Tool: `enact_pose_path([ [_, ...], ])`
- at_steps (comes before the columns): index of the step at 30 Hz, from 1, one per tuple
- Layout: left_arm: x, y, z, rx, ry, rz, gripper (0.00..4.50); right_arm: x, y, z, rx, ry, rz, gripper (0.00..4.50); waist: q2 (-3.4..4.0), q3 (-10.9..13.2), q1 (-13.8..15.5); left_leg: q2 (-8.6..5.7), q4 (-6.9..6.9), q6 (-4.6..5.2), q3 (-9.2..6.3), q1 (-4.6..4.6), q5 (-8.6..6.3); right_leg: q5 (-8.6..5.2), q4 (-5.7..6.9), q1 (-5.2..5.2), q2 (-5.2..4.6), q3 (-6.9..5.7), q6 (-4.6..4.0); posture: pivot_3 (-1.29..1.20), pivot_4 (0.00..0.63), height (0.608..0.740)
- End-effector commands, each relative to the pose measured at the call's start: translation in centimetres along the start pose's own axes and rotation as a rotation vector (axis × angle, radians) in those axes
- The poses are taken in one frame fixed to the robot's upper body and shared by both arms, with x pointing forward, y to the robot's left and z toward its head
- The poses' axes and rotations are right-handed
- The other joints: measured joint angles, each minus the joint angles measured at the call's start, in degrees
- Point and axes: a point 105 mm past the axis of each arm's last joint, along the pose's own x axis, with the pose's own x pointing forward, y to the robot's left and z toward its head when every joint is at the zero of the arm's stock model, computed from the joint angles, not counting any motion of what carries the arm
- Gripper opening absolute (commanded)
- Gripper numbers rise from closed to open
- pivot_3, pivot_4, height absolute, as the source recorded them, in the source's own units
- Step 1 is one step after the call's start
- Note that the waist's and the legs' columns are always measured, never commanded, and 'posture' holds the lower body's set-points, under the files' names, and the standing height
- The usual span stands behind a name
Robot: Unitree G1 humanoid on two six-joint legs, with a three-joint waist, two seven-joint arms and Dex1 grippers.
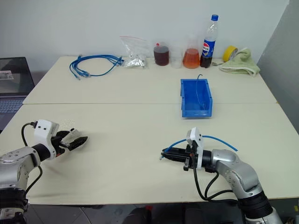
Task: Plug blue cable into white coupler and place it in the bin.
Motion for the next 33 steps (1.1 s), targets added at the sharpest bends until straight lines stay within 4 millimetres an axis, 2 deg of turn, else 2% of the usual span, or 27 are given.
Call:
enact_pose_path([
  [1,0.4,0.5,0.7,0.001,-0.027,0.008,4.50,0.0,0.5,0.9,-0.048,-0.019,0.011,0.11,0.00,0.0,0.0,0.00,0.01,0.00,0.01,-0.01,0.00,0.00,0.00,0.00,0.00,-0.02,0.00,0.00,0.150,0.740],
  [6,0.9,0.6,0.6,-0.003,-0.018,0.000,4.50,0.0,0.5,0.9,-0.050,-0.018,0.007,0.11,-0.01,0.0,0.0,-0.01,0.01,0.00,0.01,-0.01,0.00,0.00,0.01,0.00,0.00,-0.03,0.00,0.00,0.150,0.740],
  [7,1.0,0.6,0.6,-0.007,-0.019,-0.002,4.14,0.0,0.5,0.9,-0.050,-0.018,0.006,0.11,0.00,0.0,0.0,-0.01,0.01,0.00,0.01,-0.01,0.00,0.00,0.01,0.00,0.00,-0.02,0.00,0.00,0.150,0.740],
  [8,1.1,0.6,0.7,-0.009,-0.020,-0.002,4.07,0.0,0.5,0.9,-0.050,-0.019,0.005,0.11,-0.01,0.0,0.0,-0.01,0.01,0.00,0.00,-0.01,0.00,0.00,0.01,0.00,0.00,-0.02,0.00,0.00,0.150,0.740],
  [10,1.4,0.5,0.7,0.000,-0.022,-0.014,3.54,0.0,0.5,0.9,-0.048,-0.019,0.004,0.11,-0.01,0.0,0.0,-0.01,0.02,0.00,0.01,-0.01,0.00,0.00,0.01,0.00,0.00,-0.03,0.00,0.00,0.150,0.740],
  [14,1.7,0.3,0.8,0.017,-0.022,-0.028,2.78,0.0,0.5,0.9,-0.048,-0.019,0.003,0.11,-0.01,0.0,0.0,-0.01,0.02,0.00,0.02,-0.01,0.00,0.00,0.02,0.01,0.00,-0.03,0.00,0.00,0.150,0.740],
  [24,1.9,0.0,-0.3,0.020,-0.006,-0.019,0.64,-0.2,0.5,0.8,-0.045,-0.018,-0.008,0.11,-0.01,0.0,0.0,-0.01,0.03,0.00,0.01,-0.01,0.00,0.00,0.03,0.01,0.00,-0.03,0.00,0.00,0.150,0.740],
  [28,1.4,-1.2,-0.5,0.015,-0.031,-0.010,0.62,-0.5,0.6,0.7,-0.046,-0.017,-0.017,0.11,0.00,0.0,0.0,0.02,0.03,0.00,-0.03,0.01,0.00,0.00,0.04,0.01,-0.02,0.01,0.00,0.00,0.150,0.740],
  [33,0.6,-6.7,0.4,0.010,-0.128,-0.057,0.62,-1.0,0.8,0.7,-0.055,-0.010,-0.018,0.11,0.00,0.0,0.1,-0.01,0.04,0.00,-0.03,0.01,0.00,0.01,0.01,0.03,-0.22,0.14,0.01,0.00,0.150,0.740],
])
